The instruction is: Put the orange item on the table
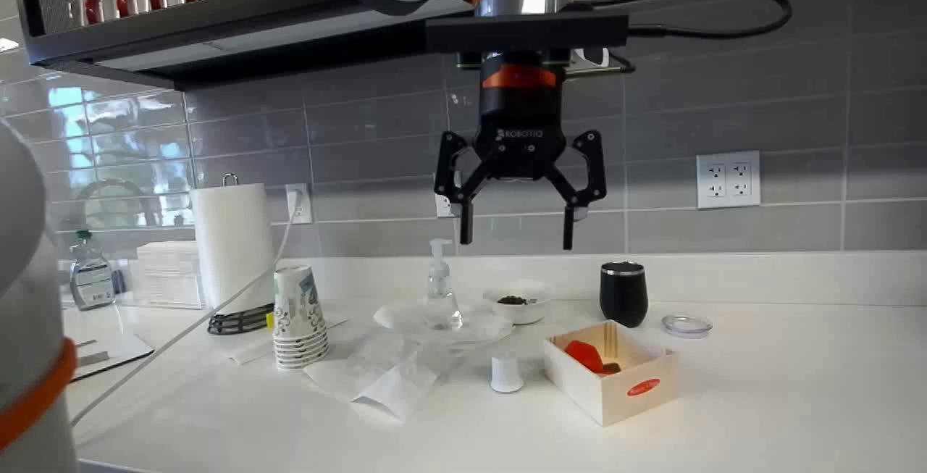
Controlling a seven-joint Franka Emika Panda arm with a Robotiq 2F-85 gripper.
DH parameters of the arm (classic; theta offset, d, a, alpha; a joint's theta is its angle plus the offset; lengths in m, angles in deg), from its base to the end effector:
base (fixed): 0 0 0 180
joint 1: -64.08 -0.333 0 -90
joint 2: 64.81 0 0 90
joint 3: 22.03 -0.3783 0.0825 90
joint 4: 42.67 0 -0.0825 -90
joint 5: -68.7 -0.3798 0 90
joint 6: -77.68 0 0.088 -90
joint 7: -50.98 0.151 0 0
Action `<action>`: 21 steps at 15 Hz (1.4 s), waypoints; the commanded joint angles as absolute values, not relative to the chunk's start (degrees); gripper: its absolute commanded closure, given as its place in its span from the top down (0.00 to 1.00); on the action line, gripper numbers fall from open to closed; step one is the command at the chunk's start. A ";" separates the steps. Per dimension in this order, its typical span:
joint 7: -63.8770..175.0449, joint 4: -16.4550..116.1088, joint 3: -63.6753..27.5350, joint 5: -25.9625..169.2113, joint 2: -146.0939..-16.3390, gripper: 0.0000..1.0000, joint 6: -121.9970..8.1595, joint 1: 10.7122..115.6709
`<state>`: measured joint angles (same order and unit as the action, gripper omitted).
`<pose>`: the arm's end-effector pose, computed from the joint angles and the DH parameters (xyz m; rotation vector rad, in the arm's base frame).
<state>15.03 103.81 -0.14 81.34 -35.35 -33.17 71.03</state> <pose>0.2839 -0.1873 0.4300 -3.0545 -0.4222 0.1838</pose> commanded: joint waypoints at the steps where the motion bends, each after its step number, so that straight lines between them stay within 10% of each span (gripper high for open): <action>1: 14.52 103.78 -1.27 80.73 -35.58 1.00 -33.22 72.24; 21: 36.00 96.35 -4.49 75.27 -53.40 1.00 -46.23 73.16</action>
